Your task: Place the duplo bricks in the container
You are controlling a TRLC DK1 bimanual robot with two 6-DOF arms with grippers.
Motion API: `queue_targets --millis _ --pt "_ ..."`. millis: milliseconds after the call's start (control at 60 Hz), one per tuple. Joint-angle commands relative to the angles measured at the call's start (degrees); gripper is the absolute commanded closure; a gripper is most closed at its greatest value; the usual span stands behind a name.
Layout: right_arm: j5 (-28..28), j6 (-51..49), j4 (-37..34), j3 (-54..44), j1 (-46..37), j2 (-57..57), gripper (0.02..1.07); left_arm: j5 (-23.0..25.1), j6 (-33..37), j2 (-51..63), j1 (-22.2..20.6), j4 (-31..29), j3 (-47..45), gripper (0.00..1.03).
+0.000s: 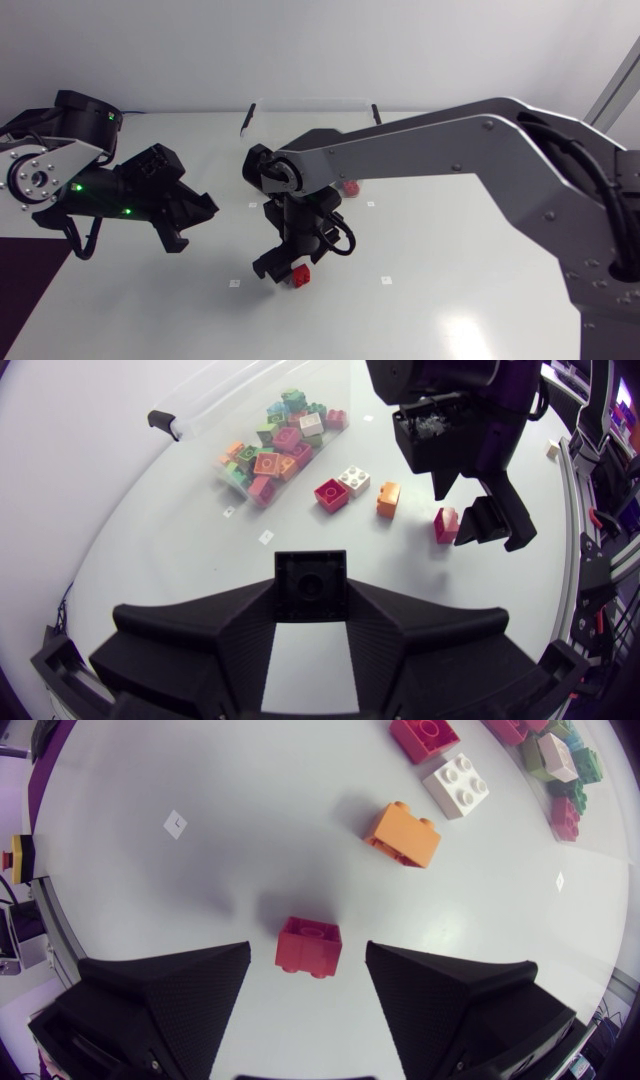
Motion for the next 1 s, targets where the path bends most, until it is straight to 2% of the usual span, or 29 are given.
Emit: queue_targets --millis 0,83,183,333,583,833,983 --pt "0.91 1.88 -1.24 1.97 0.22 2.52 0.40 1.06 -1.36 -0.63 0.65 -0.53 2.28 0.76" --pt "1.09 2.15 -1.59 2.84 0.31 3.49 0.48 1.06 -1.28 -0.55 0.92 -0.53 2.80 0.76" --pt "1.53 2.67 -2.29 3.37 0.49 4.19 0.48 1.06 -1.28 -0.20 1.09 -0.53 3.16 0.76" --pt "2.05 2.85 -2.56 3.37 0.75 4.45 0.65 1.15 -1.28 0.42 1.53 -0.53 3.95 0.76" --pt "3.11 2.76 -2.91 2.23 0.14 3.40 0.66 1.41 -3.38 2.97 1.00 0.09 7.90 0.76" --pt "3.55 1.27 -2.21 -1.29 -5.66 -4.77 0.66 1.32 -12.00 11.67 -2.77 5.54 16.78 0.76" --pt "2.93 0.21 -2.03 -1.29 -9.88 -9.52 0.66 1.32 -15.07 18.53 -5.32 6.33 23.72 0.76"
